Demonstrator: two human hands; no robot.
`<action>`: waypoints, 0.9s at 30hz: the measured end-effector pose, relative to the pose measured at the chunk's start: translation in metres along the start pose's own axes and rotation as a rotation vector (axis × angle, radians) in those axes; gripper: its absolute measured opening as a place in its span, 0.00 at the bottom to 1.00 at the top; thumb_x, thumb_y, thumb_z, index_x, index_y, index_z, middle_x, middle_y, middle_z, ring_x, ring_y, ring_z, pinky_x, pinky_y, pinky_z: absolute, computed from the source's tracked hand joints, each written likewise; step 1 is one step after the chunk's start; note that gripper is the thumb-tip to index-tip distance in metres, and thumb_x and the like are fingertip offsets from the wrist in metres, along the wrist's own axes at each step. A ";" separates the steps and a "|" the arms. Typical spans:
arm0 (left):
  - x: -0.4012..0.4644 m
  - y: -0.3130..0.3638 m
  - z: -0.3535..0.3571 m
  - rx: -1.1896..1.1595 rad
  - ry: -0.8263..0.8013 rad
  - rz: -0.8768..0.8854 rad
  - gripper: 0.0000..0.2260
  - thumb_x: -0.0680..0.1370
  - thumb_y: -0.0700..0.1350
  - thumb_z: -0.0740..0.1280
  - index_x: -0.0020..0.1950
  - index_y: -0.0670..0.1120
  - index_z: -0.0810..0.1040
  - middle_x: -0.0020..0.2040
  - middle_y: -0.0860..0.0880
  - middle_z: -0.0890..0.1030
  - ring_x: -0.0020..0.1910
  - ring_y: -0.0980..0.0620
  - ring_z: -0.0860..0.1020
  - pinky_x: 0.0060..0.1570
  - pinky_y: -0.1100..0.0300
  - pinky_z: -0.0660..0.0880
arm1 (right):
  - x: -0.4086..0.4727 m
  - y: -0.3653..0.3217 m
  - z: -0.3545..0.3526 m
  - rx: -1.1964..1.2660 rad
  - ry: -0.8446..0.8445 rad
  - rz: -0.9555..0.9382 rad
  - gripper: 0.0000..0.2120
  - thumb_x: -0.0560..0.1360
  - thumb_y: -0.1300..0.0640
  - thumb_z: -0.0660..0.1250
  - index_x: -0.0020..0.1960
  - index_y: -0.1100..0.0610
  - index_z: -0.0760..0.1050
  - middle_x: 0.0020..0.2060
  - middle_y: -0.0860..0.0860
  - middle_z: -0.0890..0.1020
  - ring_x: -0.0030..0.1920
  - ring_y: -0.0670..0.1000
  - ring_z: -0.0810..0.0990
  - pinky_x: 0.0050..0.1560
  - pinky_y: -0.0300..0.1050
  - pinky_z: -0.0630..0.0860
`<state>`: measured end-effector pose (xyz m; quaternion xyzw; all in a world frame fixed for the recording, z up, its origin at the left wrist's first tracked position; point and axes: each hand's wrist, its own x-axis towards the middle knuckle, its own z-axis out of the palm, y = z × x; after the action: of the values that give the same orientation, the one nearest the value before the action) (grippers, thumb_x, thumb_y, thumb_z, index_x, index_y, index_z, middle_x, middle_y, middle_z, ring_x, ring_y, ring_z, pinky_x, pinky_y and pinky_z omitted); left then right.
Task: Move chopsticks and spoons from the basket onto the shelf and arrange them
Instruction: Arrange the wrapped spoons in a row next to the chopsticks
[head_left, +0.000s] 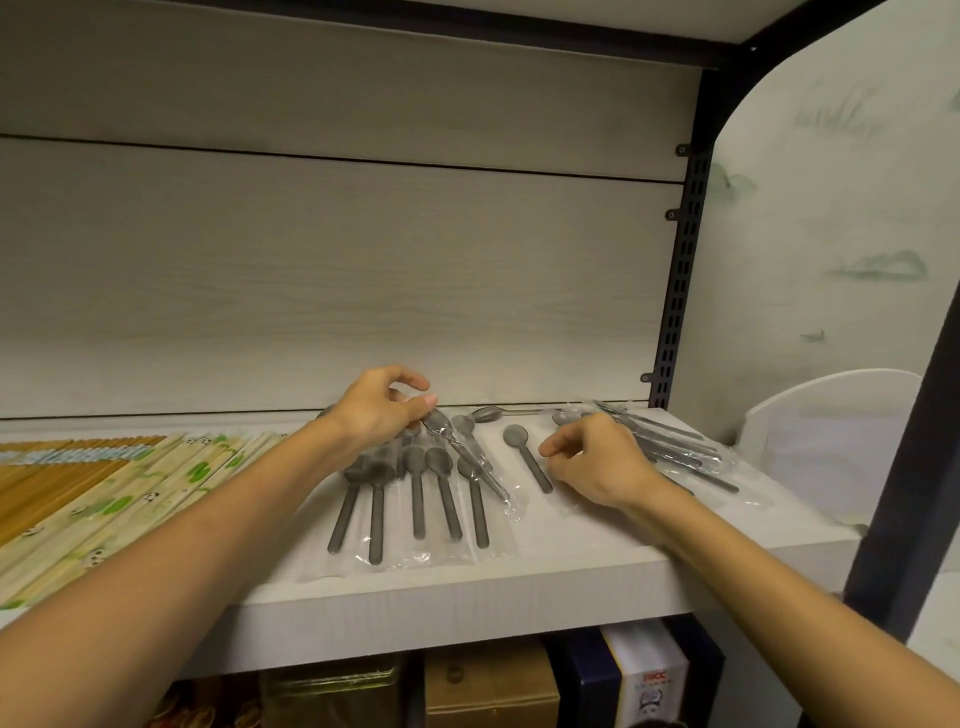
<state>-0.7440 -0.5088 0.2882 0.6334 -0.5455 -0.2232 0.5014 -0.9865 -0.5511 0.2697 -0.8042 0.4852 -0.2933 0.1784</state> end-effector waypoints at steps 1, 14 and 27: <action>0.000 0.000 -0.001 -0.006 -0.007 -0.004 0.11 0.77 0.45 0.70 0.58 0.45 0.76 0.45 0.40 0.81 0.35 0.51 0.78 0.34 0.65 0.74 | 0.004 -0.002 0.002 -0.011 0.007 -0.015 0.10 0.73 0.64 0.66 0.49 0.56 0.84 0.37 0.44 0.80 0.44 0.46 0.76 0.46 0.32 0.68; 0.002 0.009 0.005 -0.045 -0.121 -0.016 0.11 0.77 0.43 0.69 0.59 0.44 0.75 0.40 0.44 0.78 0.32 0.51 0.79 0.29 0.65 0.75 | 0.063 0.012 -0.004 -0.213 0.048 -0.209 0.08 0.76 0.56 0.67 0.52 0.56 0.81 0.47 0.52 0.84 0.50 0.54 0.79 0.53 0.46 0.75; 0.013 -0.004 0.011 0.413 -0.093 0.209 0.18 0.75 0.50 0.71 0.63 0.53 0.73 0.60 0.52 0.75 0.44 0.53 0.76 0.44 0.65 0.75 | 0.130 0.015 0.025 -0.767 -0.084 -0.464 0.10 0.79 0.50 0.62 0.55 0.53 0.78 0.53 0.53 0.81 0.57 0.57 0.76 0.54 0.50 0.64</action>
<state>-0.7472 -0.5253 0.2841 0.6515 -0.6647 -0.0826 0.3561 -0.9340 -0.6736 0.2807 -0.9109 0.3581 -0.0917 -0.1833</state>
